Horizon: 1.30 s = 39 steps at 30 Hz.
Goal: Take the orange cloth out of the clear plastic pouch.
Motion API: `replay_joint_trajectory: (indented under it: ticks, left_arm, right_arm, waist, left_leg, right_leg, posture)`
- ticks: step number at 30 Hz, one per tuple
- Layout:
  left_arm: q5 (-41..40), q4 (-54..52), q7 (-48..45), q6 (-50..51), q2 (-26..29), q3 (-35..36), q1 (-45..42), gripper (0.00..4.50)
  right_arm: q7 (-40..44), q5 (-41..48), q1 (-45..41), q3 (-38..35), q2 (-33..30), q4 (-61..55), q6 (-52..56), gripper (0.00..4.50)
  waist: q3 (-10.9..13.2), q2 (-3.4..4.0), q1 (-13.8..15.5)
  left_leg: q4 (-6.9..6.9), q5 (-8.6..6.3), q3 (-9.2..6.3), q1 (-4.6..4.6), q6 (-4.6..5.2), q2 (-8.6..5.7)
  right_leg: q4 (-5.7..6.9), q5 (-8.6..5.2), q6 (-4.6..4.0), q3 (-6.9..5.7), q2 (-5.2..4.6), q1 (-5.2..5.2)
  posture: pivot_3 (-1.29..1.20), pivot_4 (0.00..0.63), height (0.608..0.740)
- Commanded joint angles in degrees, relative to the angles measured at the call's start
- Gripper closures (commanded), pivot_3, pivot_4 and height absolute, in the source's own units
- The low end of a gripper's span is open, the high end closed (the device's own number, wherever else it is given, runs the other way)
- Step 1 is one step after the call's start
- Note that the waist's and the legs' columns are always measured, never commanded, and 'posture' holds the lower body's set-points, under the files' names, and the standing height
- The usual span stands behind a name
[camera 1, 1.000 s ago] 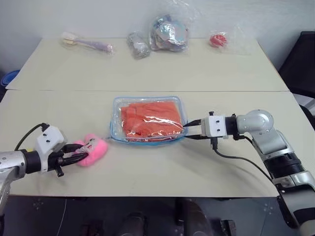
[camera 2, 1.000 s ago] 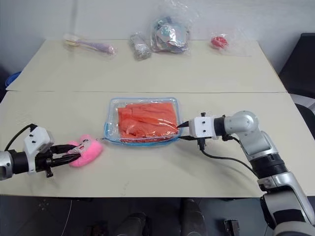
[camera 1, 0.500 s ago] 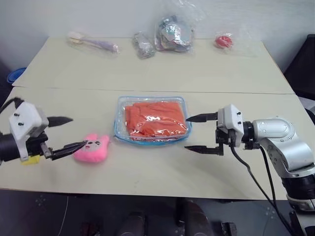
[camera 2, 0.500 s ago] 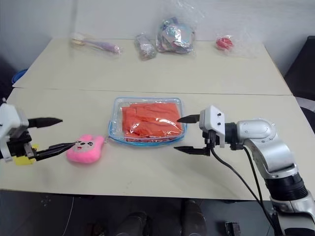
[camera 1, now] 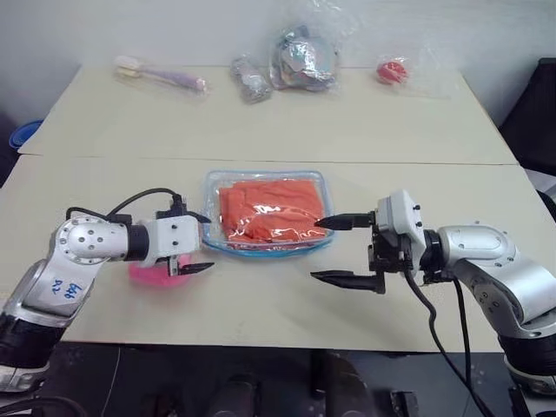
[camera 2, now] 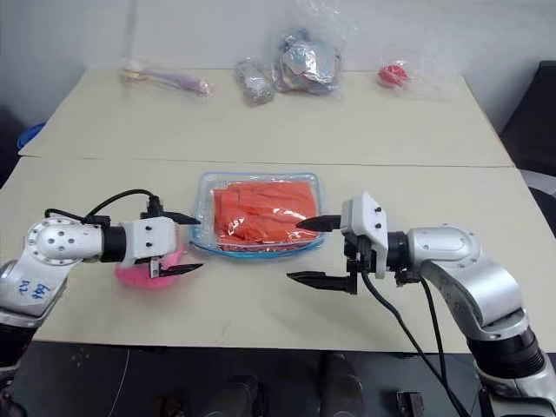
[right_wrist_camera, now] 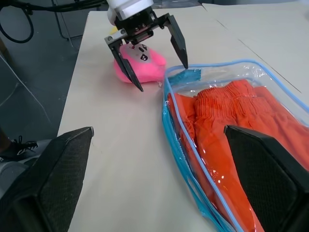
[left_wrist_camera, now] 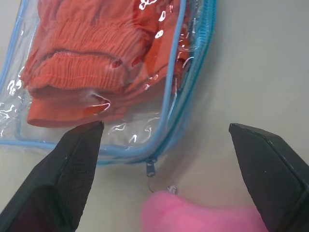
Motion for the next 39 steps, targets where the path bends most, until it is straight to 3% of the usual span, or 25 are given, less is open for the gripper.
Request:
replay_joint_trajectory:
  ticks: [1, 5, 8, 20, 24, 29, 32, 39]
  left_arm:
    - [1.5, 1.2, 0.4, -2.2, -0.8, 0.1, -1.2, 0.07]
    - [1.5, 2.3, 0.3, -2.9, -1.9, 0.6, -1.5, 0.07]
    - [-0.1, 2.0, 0.1, -1.3, -3.1, 1.5, -1.7, 0.68]
    - [0.7, 2.1, 0.6, -1.3, -4.7, 1.3, -2.3, 4.47]
    - [-2.3, -0.3, 0.1, 2.6, -6.2, 2.2, -2.3, 4.47]
    - [-12.0, -4.4, 3.3, 15.4, -11.8, 7.3, -5.7, 4.47]
    - [-15.0, -6.1, 5.2, 20.3, -14.0, 8.3, -7.1, 4.50]
    - [-15.5, -8.4, 7.5, 23.2, -15.6, 7.2, -7.1, 4.50]
  right_arm:
    - [-0.6, 1.2, 0.7, -1.2, 0.1, -2.7, -0.3, 0.00]
    - [-0.9, 0.7, 0.9, -0.7, 0.3, -2.5, -0.7, 0.00]
    - [-1.0, 0.2, 0.7, -0.2, 0.4, -2.1, -1.0, 0.00]
    - [0.3, -1.3, 0.1, 0.7, 0.2, -0.5, -2.3, 0.00]
    - [0.5, -2.3, 0.8, 0.9, 0.0, -0.6, -3.2, 0.00]
    - [-1.2, -6.1, 2.1, 2.4, 0.7, -0.2, -5.2, 0.00]
    - [-2.8, -8.7, 2.3, 3.8, 1.9, 0.8, -6.7, 0.59]
    - [-8.9, -18.6, 0.0, 8.9, 7.3, 5.5, -11.8, 3.07]
  waist:
    - [0.0, 0.00, 0.0]
    - [0.0, 0.00, 0.0]
    - [0.0, 0.00, 0.0]
    - [0.0, 0.00, 0.1]
    - [0.0, -0.01, 0.1]
    - [0.0, -0.04, 0.3]
    - [0.0, -0.06, 0.1]
    - [0.0, -0.06, -0.2]
  left_leg:
    - [0.00, 0.00, 0.00, 0.00, 0.00, 0.00]
    - [0.02, 0.00, 0.01, 0.00, 0.00, 0.01]
    - [0.05, 0.00, 0.01, 0.01, 0.01, 0.01]
    - [0.06, 0.00, 0.00, 0.01, 0.01, 0.01]
    - [0.07, 0.00, 0.00, 0.00, 0.01, 0.00]
    - [0.17, 0.00, -0.05, -0.05, 0.02, -0.01]
    - [0.21, 0.00, -0.05, -0.03, 0.02, -0.03]
    - [0.20, 0.01, -0.17, 0.02, 0.01, 0.00]
  right_leg:
    - [0.00, 0.00, 0.00, -0.01, 0.00, 0.00]
    - [0.00, 0.00, 0.00, -0.01, 0.00, 0.00]
    - [0.01, 0.00, 0.01, -0.01, -0.01, 0.02]
    - [0.01, 0.01, 0.01, -0.01, -0.01, 0.02]
    - [0.02, 0.01, 0.01, -0.01, -0.01, 0.03]
    - [0.05, 0.02, 0.03, -0.02, -0.04, 0.03]
    - [0.09, 0.02, 0.04, 0.00, -0.04, 0.04]
    - [0.10, 0.02, 0.04, 0.05, -0.01, 0.04]
  posture:
    - [0.00, 0.150, 0.740]
    - [0.00, 0.150, 0.740]
    - [0.00, 0.150, 0.740]
    - [0.00, 0.150, 0.740]
    - [0.00, 0.150, 0.740]
    - [0.00, 0.150, 0.740]
    - [0.00, 0.150, 0.740]
    - [0.00, 0.150, 0.740]
